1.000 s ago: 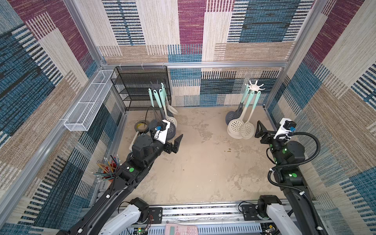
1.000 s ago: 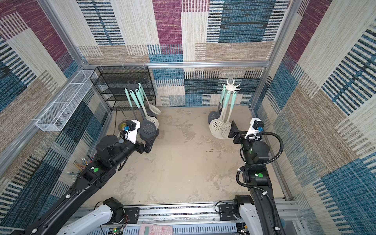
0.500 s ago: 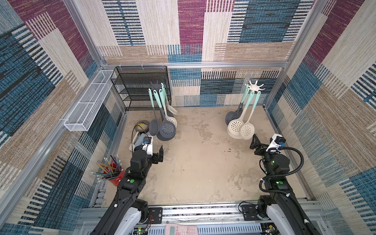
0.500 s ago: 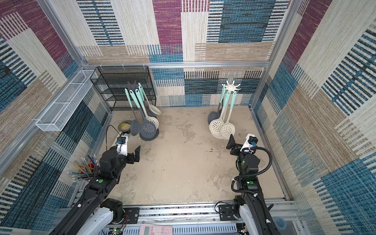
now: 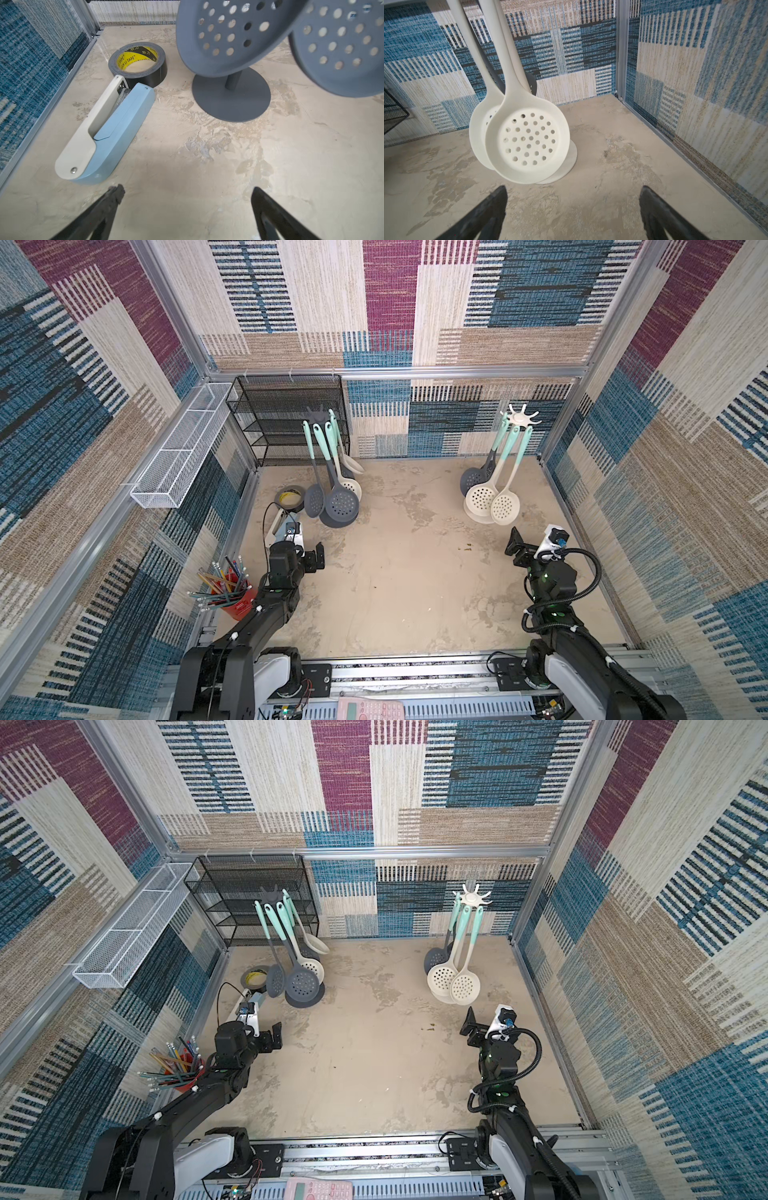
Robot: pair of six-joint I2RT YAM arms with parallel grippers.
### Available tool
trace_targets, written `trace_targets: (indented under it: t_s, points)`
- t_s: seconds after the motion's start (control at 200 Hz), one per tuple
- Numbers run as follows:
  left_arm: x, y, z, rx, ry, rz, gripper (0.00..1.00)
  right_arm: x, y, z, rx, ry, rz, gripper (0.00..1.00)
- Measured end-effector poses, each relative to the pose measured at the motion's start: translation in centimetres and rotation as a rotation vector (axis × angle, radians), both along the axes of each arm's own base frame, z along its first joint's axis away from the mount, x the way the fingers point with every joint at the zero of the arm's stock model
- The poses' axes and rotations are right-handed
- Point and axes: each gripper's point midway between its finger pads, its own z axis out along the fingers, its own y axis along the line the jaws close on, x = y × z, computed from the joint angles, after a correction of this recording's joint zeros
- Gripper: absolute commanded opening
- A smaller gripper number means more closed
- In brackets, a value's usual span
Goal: Hang the skimmer on the kitchen utensil rack
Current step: Reset both arms
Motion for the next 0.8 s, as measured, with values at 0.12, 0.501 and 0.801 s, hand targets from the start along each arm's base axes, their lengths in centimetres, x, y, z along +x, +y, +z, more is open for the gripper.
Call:
trace_targets:
  t_s: [0.12,0.501,0.801]
  points:
    - [1.0,0.2,0.1,-0.012,-0.036,-0.003,1.0,0.5,0.0,-0.9,-0.005,0.021,0.001,0.99]
    - [3.4,0.7,-0.4,-0.022,-0.105,0.002,1.0,2.2,-0.3,-2.0,-0.053,0.041,-0.009,0.99]
    - [4.8,0.9,-1.3,-0.011,-0.119,0.01,1.0,3.4,-0.3,-1.4,-0.083,0.015,-0.006,0.98]
